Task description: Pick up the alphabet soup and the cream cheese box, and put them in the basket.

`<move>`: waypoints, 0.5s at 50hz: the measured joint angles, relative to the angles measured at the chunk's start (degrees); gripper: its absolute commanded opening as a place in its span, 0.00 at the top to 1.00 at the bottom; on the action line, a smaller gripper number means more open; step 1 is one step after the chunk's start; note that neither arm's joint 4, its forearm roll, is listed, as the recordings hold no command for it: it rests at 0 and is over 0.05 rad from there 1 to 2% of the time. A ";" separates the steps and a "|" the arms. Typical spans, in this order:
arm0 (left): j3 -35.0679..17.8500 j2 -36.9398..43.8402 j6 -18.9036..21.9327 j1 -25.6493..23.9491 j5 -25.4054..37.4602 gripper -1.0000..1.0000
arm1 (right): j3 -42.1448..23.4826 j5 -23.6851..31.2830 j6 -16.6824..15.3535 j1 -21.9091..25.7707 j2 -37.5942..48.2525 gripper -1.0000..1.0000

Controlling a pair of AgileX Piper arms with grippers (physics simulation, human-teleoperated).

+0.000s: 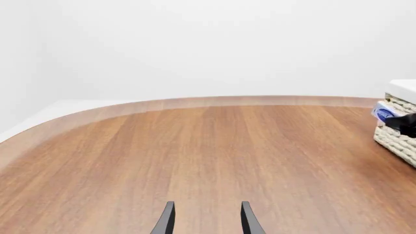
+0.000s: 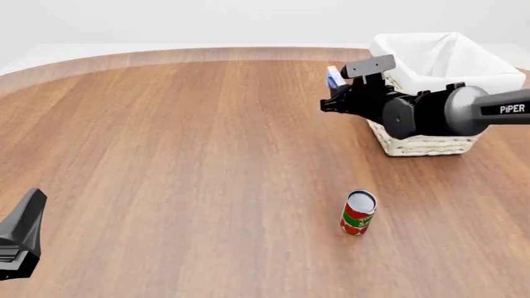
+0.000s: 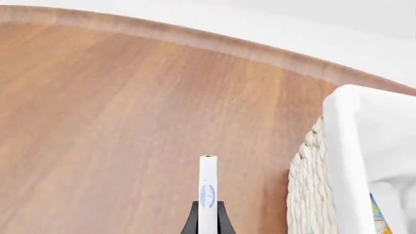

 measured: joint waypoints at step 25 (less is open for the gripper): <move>0.00 0.00 0.00 0.00 0.00 0.00 | 4.75 0.39 -2.21 1.57 -9.08 1.00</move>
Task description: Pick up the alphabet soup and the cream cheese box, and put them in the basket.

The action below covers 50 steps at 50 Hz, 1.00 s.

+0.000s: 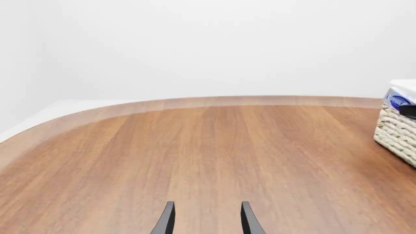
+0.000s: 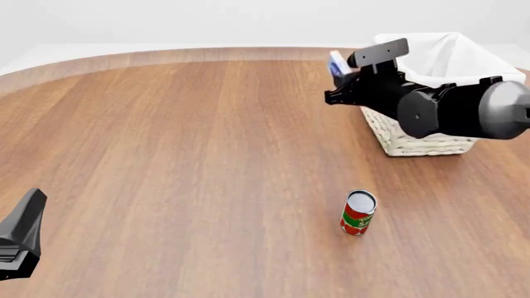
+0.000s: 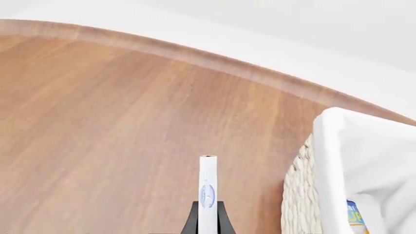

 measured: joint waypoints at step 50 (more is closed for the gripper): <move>0.00 0.00 0.00 0.00 0.00 0.00 | 6.79 3.04 -3.51 -0.54 -17.13 1.00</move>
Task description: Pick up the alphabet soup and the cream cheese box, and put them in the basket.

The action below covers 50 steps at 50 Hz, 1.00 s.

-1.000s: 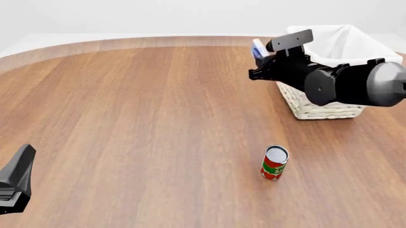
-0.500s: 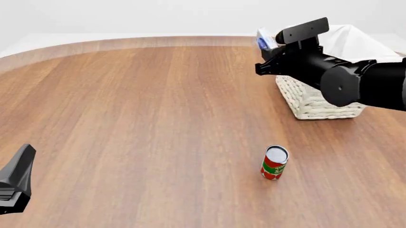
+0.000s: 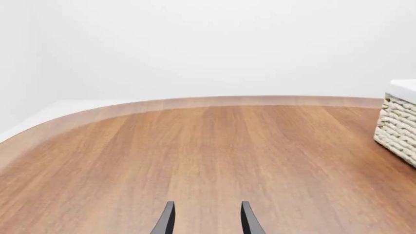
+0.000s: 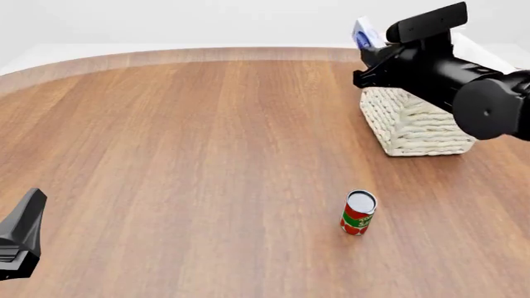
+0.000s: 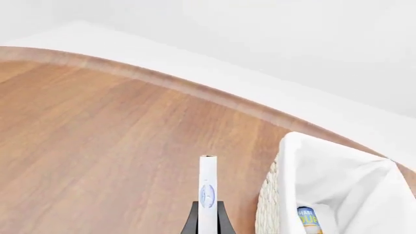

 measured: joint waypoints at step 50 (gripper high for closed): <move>0.00 0.00 0.00 0.00 0.00 0.00 | -4.34 7.05 -4.39 -9.97 -9.59 1.00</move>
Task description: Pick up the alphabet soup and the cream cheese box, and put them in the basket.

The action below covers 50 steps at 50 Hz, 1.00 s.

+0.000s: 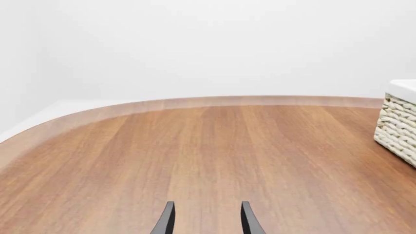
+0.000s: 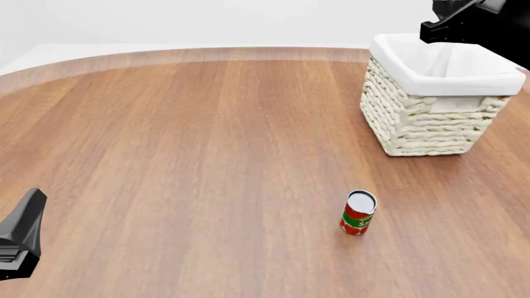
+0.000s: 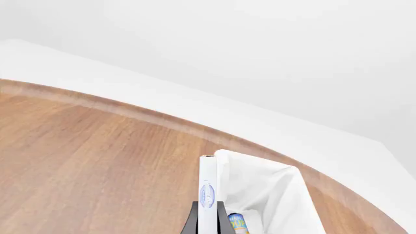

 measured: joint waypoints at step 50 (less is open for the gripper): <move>0.00 0.00 0.00 0.00 0.00 0.00 | -17.38 9.42 -1.97 -8.18 13.41 1.00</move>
